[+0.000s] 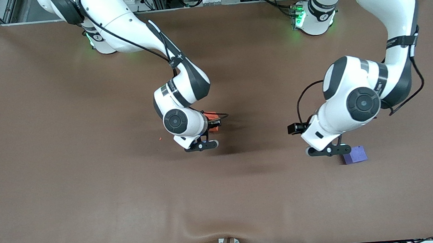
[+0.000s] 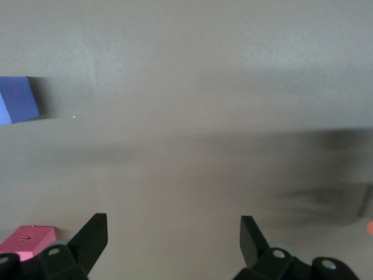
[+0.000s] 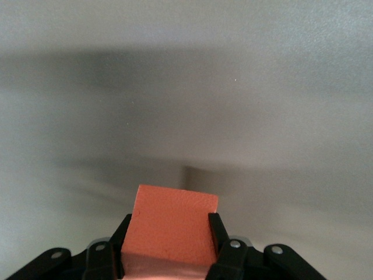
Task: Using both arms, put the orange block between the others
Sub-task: 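Carry the orange block toward mid-table while the left gripper approaches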
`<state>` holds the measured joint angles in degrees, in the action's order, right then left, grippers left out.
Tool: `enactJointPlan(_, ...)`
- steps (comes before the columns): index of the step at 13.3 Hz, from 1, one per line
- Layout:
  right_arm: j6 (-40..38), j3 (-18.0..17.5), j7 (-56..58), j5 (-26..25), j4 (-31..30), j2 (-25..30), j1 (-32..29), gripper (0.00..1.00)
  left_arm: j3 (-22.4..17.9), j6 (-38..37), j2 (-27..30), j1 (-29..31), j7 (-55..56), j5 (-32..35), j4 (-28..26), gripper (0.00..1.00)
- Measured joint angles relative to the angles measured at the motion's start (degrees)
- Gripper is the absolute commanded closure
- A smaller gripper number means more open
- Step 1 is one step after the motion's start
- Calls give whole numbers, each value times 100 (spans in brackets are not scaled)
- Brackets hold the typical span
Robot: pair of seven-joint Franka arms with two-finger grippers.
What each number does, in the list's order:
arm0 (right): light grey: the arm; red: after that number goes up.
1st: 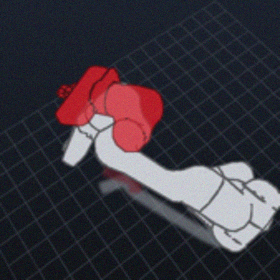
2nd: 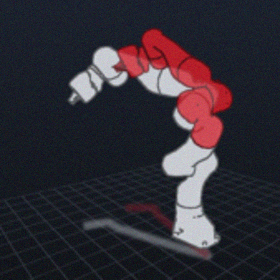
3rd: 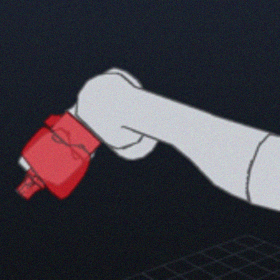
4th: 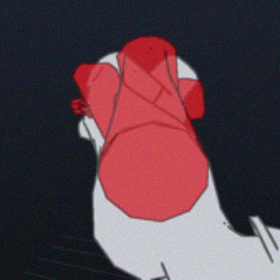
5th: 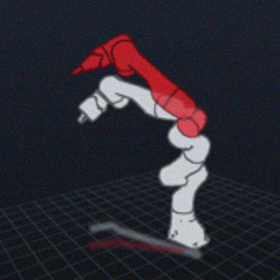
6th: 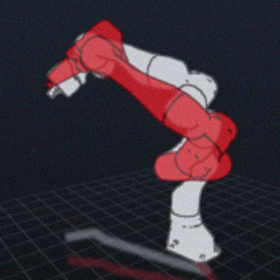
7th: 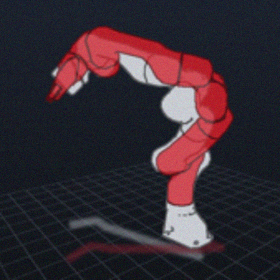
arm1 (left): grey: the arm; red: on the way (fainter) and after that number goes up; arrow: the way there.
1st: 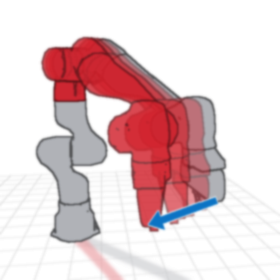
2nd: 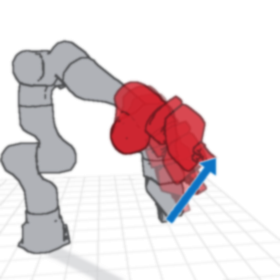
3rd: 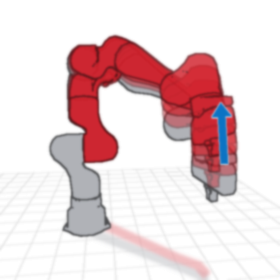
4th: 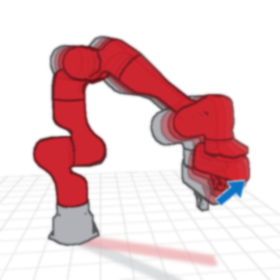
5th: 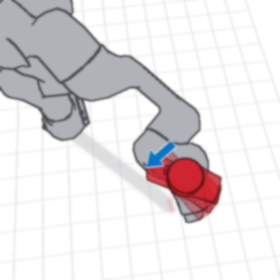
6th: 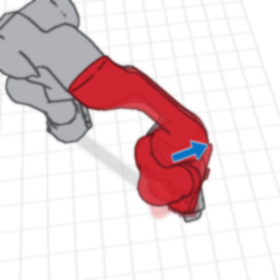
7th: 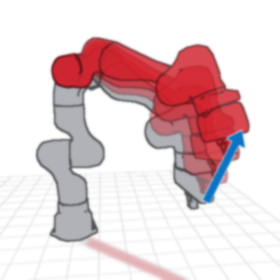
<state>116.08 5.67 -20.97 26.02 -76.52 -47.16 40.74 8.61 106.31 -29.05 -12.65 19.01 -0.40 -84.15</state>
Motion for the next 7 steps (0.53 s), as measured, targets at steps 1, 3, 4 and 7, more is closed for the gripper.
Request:
enactJointPlan(1, 0, 10, 0, 0, -16, -19, -1, 43, 0, -1, -44, -7, -1, 0, 0, 0)
enactJointPlan(3, 0, 10, 1, 0, -46, -77, 7, 32, 0, 25, -192, -67, -1, 0, 0, 0)
enactJointPlan(4, 10, 9, 1, 0, -49, -116, 22, 22, -1, 169, -292, -102, -1, 0, 1, 0)
enactJointPlan(7, 50, 9, 1, 0, -54, -166, 69, 0, -2, 737, -516, -138, 184, -89, 10, 0)
